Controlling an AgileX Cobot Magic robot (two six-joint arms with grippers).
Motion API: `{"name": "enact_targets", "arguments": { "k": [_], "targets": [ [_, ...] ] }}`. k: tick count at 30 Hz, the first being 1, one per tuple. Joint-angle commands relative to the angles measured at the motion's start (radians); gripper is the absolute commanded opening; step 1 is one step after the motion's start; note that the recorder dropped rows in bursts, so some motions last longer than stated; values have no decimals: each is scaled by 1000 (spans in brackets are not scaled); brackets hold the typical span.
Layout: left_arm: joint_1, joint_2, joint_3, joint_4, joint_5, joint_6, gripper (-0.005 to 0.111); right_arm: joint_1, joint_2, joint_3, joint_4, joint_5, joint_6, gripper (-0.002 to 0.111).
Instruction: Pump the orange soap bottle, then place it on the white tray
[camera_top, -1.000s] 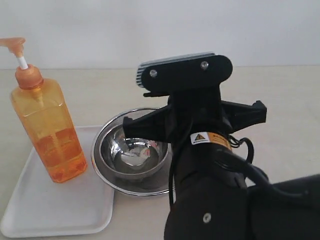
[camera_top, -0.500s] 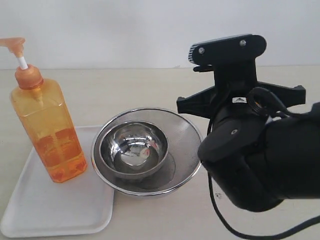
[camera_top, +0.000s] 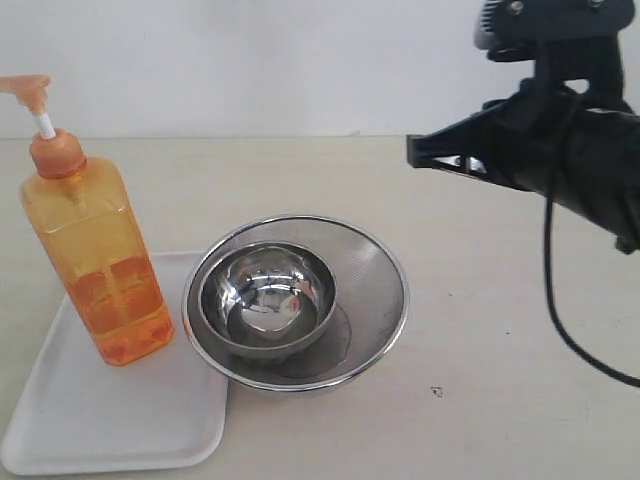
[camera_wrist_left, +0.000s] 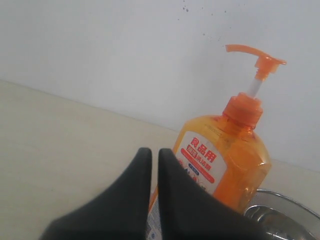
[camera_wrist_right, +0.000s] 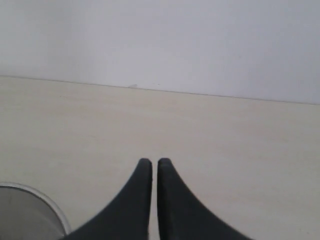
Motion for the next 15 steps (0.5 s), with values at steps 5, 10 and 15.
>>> {"name": "enact_targets", "arguments": {
  "k": [5, 10, 15],
  "targets": [
    [1, 0, 4, -3, -6, 5, 5, -219, -254, 186, -173, 154, 104, 1],
    [1, 0, 4, -3, -6, 5, 5, -369, -468, 296, -373, 268, 283, 1],
    [1, 0, 4, -3, -6, 5, 5, -500, -712, 402, -417, 343, 335, 1]
  ]
}}
